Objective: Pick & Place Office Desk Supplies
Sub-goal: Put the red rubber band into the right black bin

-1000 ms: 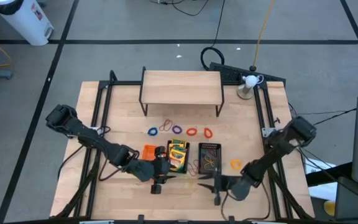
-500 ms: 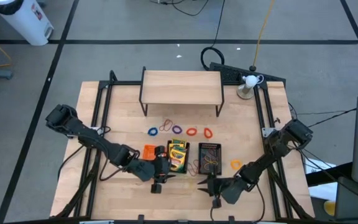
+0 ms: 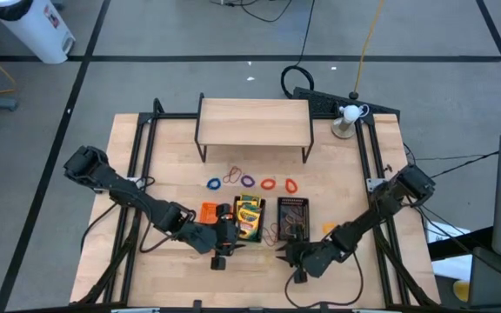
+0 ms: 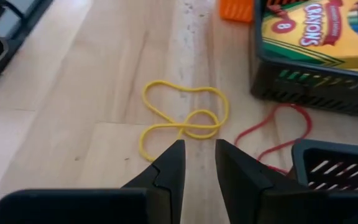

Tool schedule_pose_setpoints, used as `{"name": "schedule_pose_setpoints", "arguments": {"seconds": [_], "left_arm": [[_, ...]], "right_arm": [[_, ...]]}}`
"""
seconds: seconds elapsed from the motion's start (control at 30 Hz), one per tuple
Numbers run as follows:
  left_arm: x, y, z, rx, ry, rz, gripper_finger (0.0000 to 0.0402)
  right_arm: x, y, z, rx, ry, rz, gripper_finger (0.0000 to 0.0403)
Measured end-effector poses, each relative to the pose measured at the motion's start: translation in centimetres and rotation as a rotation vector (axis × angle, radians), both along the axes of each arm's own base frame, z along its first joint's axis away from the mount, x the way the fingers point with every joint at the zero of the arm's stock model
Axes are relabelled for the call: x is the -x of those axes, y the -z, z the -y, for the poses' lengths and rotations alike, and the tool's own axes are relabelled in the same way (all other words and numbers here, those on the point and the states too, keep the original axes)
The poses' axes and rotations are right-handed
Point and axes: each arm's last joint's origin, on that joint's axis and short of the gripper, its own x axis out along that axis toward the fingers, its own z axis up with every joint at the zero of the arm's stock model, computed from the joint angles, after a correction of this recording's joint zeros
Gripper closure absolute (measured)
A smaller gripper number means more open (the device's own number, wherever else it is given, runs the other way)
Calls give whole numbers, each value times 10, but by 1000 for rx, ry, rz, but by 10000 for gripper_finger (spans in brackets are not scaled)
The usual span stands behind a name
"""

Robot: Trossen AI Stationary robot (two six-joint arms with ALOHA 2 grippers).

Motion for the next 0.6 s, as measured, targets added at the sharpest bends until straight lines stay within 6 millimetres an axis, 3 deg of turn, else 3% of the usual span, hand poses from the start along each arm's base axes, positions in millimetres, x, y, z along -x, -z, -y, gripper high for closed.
{"name": "schedule_pose_setpoints", "arguments": {"seconds": [0.3,0.6], "left_arm": [[1,1,0,7,-5,-14,238],[2,2,1,8,-8,-27,238]], "right_arm": [[-3,6,14,19,66,-69,326],[-3,4,11,-14,43,-63,326]]}}
